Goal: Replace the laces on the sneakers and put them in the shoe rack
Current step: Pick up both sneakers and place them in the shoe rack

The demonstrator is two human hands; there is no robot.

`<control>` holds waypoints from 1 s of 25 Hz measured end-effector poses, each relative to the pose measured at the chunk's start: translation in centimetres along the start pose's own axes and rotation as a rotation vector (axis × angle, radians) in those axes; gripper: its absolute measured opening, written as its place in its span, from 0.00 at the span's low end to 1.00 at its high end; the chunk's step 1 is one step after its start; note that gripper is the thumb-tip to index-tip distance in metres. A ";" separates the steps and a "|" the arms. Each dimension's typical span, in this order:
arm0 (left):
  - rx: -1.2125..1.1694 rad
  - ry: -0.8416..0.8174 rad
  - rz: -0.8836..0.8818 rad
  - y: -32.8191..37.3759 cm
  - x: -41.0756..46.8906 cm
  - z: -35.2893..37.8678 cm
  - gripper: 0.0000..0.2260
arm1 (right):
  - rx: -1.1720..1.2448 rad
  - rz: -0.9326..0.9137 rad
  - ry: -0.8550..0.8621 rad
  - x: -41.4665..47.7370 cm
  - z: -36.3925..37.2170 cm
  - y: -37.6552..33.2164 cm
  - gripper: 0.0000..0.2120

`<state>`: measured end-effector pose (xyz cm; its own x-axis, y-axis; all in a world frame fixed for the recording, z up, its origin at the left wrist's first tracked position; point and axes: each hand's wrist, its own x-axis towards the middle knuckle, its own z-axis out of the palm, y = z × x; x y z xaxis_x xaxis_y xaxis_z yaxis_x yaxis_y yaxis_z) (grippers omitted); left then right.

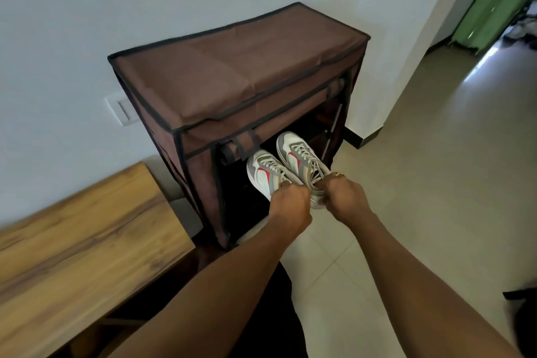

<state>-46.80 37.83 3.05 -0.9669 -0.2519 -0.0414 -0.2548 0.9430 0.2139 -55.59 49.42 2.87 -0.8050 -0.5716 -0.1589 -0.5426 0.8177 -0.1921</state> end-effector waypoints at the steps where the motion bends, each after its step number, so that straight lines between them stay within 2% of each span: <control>1: 0.010 0.003 -0.001 -0.1 0.8 0.3 0.11 | 0.004 0.001 0.000 0.9 0.0 0.3 0.14; 4: 0.031 0.046 0.002 -0.6 3.3 1.3 0.12 | 0.026 0.013 0.020 3.7 0.2 1.2 0.15; 7: 0.050 0.105 -0.009 -1.2 5.3 2.2 0.12 | 0.058 0.015 0.009 6.0 0.7 1.8 0.11; 10: 0.070 0.166 -0.041 -2.5 7.7 3.6 0.12 | 0.026 -0.036 0.019 9.3 1.7 2.0 0.11; 18: 0.056 0.127 -0.180 -6.2 12.8 6.6 0.13 | -0.032 -0.174 0.034 17.7 3.9 0.0 0.13; 25: 0.032 0.142 -0.176 -8.1 14.7 9.2 0.15 | -0.086 -0.228 -0.002 21.5 6.2 -0.1 0.18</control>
<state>-59.08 28.46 -8.33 -0.8961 -0.4393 0.0631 -0.4221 0.8876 0.1844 -71.33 36.59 -6.55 -0.6588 -0.7423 -0.1227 -0.7289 0.6701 -0.1404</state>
